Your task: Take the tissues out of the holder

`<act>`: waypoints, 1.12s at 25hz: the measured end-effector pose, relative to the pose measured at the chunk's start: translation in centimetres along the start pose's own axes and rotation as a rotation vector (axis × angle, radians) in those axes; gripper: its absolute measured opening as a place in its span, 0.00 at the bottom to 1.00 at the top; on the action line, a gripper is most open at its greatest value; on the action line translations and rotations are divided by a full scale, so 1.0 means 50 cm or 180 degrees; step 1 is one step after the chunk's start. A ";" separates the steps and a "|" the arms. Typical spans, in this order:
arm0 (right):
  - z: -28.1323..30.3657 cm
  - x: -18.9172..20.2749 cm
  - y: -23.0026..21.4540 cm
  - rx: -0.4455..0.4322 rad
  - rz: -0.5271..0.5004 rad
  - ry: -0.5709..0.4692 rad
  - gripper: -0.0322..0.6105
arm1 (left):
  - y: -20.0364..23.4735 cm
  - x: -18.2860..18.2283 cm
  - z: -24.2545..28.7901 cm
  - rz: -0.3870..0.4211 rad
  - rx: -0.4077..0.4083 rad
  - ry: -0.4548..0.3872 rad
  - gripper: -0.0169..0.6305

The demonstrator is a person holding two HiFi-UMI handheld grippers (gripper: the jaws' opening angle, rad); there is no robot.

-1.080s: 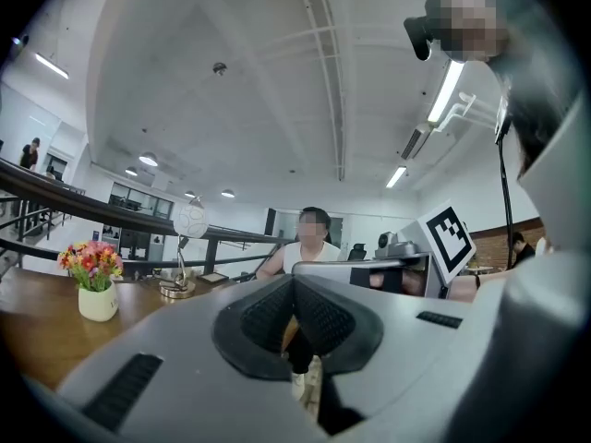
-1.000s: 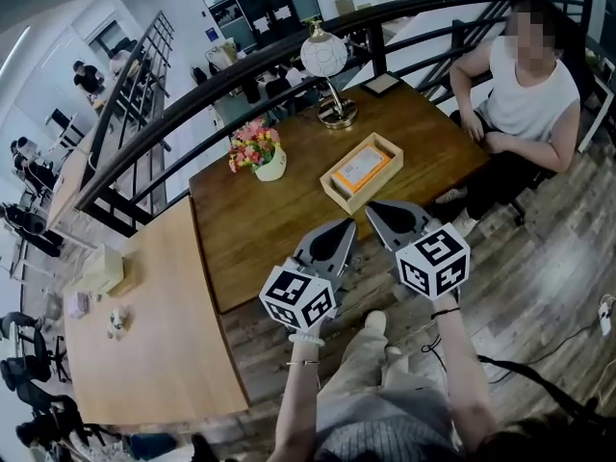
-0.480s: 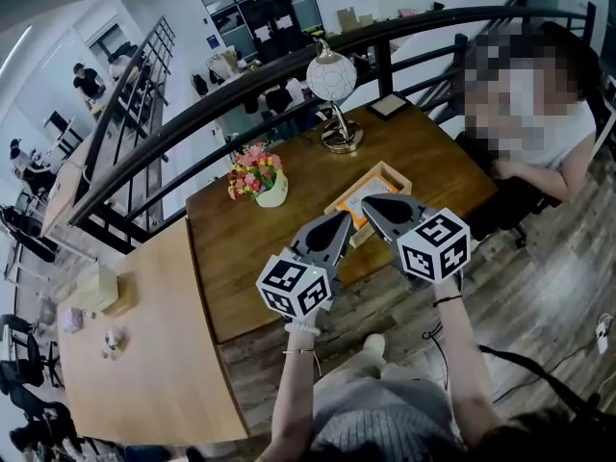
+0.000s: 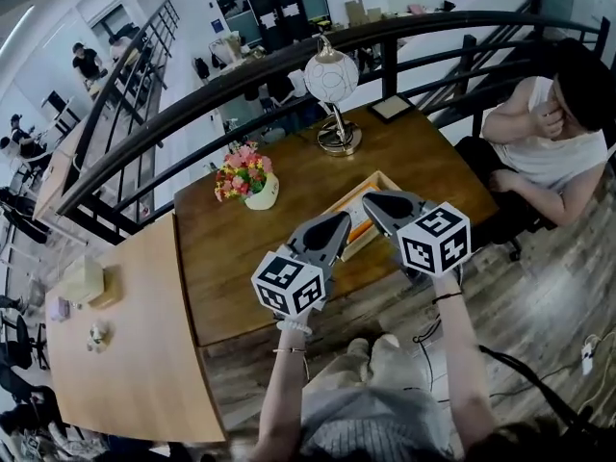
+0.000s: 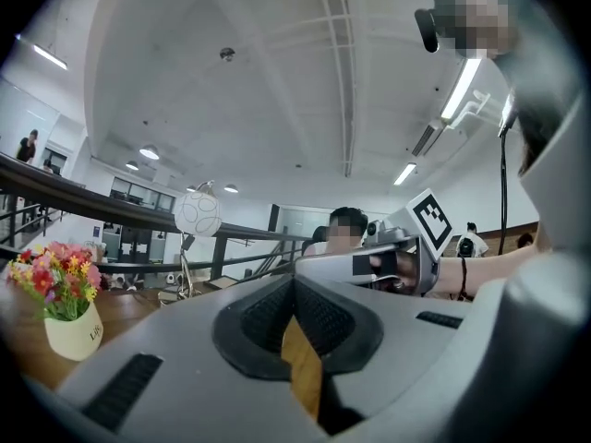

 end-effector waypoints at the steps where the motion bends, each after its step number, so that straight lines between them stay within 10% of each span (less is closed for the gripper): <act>1: 0.002 -0.001 -0.012 -0.0014 -0.0008 0.0067 0.07 | 0.001 -0.002 0.010 -0.0022 -0.0020 0.0008 0.04; 28: 0.159 0.129 -0.265 -0.0238 0.0185 0.1865 0.25 | 0.065 0.090 0.184 -0.0315 -0.0043 0.0537 0.04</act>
Point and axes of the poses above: the fingertips, and each gripper's own axes: z forward along the fingers, y to its left, x out of its underside, the point moved 6 cm from there along -z, backward along the fingers, and after that the axes turned 6 degrees about y, right-handed, at the moved point
